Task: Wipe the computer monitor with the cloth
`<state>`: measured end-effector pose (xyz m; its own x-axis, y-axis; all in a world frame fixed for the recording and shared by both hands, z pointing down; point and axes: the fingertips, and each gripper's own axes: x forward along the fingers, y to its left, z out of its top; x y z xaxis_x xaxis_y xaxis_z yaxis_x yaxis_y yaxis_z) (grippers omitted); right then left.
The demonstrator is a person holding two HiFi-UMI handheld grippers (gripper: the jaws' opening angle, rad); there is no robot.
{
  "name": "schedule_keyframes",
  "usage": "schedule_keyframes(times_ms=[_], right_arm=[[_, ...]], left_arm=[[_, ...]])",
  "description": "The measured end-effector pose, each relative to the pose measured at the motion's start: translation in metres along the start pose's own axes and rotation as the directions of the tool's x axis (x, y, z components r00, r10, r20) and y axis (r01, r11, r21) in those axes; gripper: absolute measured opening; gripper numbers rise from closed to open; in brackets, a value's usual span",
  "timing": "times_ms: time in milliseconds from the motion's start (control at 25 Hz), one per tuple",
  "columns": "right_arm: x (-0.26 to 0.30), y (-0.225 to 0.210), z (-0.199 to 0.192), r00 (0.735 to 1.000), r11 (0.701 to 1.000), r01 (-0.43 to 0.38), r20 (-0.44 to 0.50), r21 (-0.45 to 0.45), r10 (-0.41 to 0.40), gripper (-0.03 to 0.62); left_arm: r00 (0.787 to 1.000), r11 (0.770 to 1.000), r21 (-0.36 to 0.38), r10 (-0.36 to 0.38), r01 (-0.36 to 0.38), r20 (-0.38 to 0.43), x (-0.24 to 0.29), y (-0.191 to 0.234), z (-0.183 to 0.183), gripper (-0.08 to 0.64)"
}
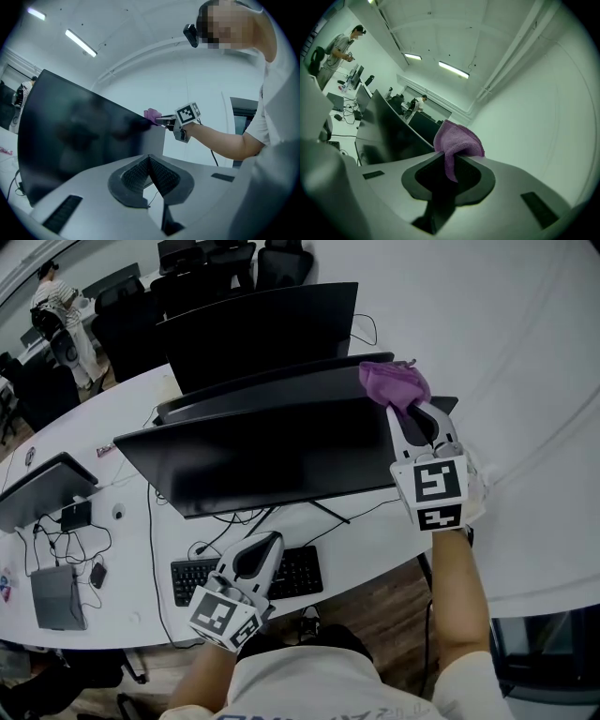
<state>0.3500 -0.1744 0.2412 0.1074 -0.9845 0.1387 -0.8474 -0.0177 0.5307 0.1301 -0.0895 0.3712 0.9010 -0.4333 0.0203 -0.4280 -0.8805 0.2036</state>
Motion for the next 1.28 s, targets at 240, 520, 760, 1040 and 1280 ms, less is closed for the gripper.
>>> schedule_keyframes(times_ms=[240,520,760,1040,1280], right_arm=[[-0.006,-0.034,-0.024,0.999,0.999,0.041,-0.020,0.007,-0.041,0.067],[-0.013,-0.076,-0.051,0.995,0.995,0.089,-0.038,0.033,-0.088,0.067],[-0.017,-0.096,-0.064,0.993,0.993,0.113,-0.037,0.047,-0.111,0.067],[-0.020,-0.112,-0.073,0.990,0.988,0.137,-0.031,0.068,-0.135,0.067],[-0.030,-0.142,-0.084,0.981,0.976,0.195,-0.005,0.098,-0.195,0.067]], left_arm=[[0.999,0.999,-0.002,-0.034,0.034,0.001,0.029,-0.017,-0.002,0.008],[0.998,0.998,-0.004,-0.064,0.064,-0.010,0.058,-0.032,-0.011,0.008],[0.997,0.997,-0.001,-0.074,0.074,-0.018,0.072,-0.039,-0.013,0.008],[0.997,0.997,-0.002,-0.077,0.077,-0.027,0.083,-0.042,-0.017,0.008],[0.996,0.997,0.004,-0.073,0.074,-0.046,0.086,-0.043,-0.020,0.008]])
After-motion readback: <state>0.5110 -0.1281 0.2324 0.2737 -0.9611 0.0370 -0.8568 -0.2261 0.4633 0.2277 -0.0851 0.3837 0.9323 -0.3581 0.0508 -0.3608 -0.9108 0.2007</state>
